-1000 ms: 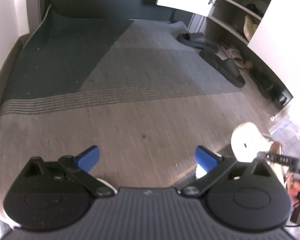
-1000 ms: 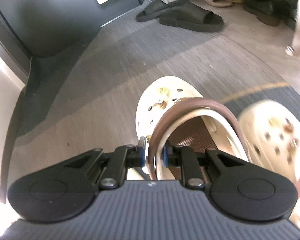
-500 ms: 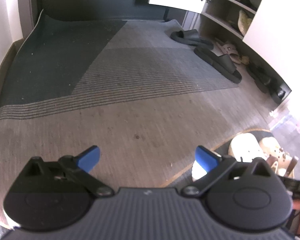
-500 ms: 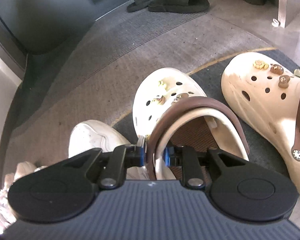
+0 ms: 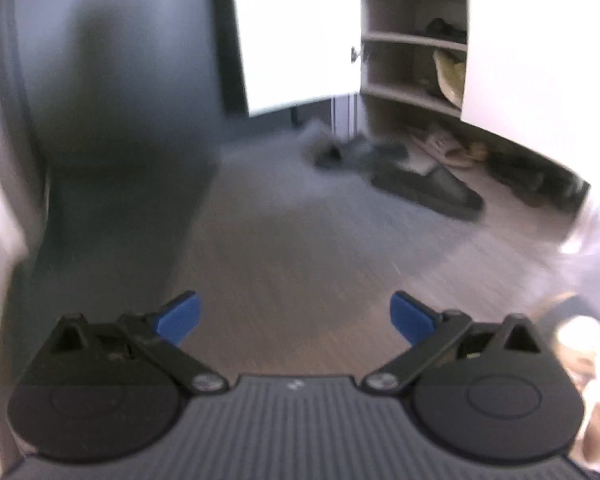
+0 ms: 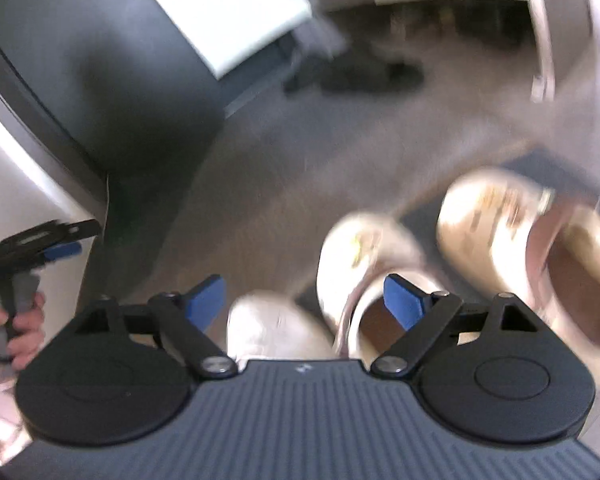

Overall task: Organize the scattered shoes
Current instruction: 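Move the left tool to a black slide and grip its strap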

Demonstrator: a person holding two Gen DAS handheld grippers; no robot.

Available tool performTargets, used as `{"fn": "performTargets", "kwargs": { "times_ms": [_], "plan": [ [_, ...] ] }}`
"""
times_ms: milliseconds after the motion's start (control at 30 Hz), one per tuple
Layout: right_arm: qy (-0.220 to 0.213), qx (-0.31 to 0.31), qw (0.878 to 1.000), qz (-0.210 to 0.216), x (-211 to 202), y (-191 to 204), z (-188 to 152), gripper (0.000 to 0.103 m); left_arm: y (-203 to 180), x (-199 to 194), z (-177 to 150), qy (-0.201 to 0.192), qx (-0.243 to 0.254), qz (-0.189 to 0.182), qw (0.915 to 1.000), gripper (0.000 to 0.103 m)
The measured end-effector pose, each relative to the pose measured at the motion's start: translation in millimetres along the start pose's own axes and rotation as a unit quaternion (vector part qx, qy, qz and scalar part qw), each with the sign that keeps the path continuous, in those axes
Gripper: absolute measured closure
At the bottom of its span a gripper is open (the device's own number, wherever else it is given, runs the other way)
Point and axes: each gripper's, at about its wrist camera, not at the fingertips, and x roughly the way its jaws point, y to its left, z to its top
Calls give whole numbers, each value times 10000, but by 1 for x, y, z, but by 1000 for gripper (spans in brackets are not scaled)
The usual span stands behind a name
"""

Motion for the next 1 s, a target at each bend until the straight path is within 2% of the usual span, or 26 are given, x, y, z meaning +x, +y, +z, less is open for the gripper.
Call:
{"fn": "performTargets", "kwargs": {
  "times_ms": [67,133,233,333,467,533,667,767,833,900,1000],
  "plan": [
    [-168,86,9998,7,-1,-3,13,14,-13,23,32,-266,301,-66,9992,1],
    [-276,263,9992,95,3,-11,26,14,-33,53,62,-407,417,-343,9977,1],
    [-331,396,9986,149,12,-21,40,14,-70,106,104,-606,411,-816,9940,2],
    [-426,449,9976,306,16,-28,52,14,-111,160,132,-598,375,-1122,9912,3],
    [-589,307,9973,297,19,-46,75,14,-157,236,153,-327,130,-1457,9887,7],
    [-591,627,9960,246,28,-68,87,14,-182,276,164,-299,233,-1543,9873,8],
    [-387,1258,9912,111,50,-107,101,14,-214,345,178,181,284,-2003,9792,8],
    [-273,1331,9907,81,59,-120,105,14,-238,378,178,471,565,-2172,9733,8],
    [-200,1301,9913,47,64,-130,110,14,-250,399,179,656,657,-2124,9728,8],
    [-217,1302,9913,-12,65,-137,112,14,-267,420,176,839,969,-1784,9756,9],
    [-255,1647,9859,-167,69,-157,115,14,-277,440,178,1103,1061,-1764,9723,9]
  ]
}}
